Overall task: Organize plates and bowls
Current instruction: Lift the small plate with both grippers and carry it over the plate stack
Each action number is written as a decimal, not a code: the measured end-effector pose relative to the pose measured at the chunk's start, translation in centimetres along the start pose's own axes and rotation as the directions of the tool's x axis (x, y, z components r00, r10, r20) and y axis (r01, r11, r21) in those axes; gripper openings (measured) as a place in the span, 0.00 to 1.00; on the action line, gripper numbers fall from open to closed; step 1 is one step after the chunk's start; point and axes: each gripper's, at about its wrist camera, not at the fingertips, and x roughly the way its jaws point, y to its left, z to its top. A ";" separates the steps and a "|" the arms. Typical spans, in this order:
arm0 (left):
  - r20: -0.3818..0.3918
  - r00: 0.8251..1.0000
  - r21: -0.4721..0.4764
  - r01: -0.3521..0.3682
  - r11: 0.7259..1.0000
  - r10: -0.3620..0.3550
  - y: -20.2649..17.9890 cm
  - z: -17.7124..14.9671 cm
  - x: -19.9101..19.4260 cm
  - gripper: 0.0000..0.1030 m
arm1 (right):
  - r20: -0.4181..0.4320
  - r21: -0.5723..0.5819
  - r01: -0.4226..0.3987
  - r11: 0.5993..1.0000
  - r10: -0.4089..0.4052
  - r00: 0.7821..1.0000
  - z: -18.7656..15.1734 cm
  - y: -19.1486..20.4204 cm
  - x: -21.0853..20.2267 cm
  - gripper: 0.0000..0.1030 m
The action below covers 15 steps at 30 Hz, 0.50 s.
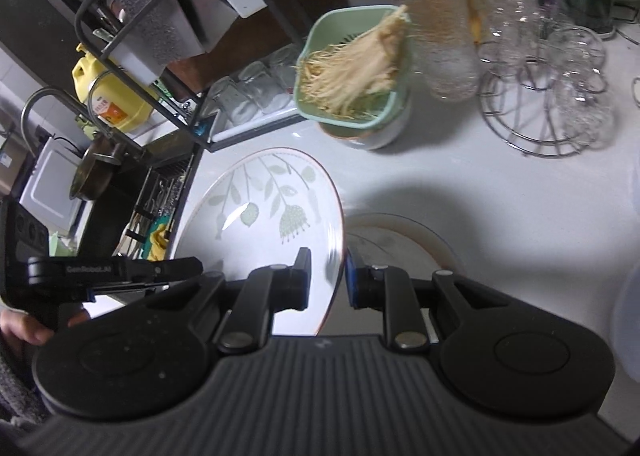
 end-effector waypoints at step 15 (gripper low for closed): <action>-0.062 0.985 0.038 -0.157 0.987 0.160 -1.9 -6.2 5.4 0.22 | -0.097 -0.043 0.013 0.999 -0.017 0.995 -4.4 -5.8 2.9 0.20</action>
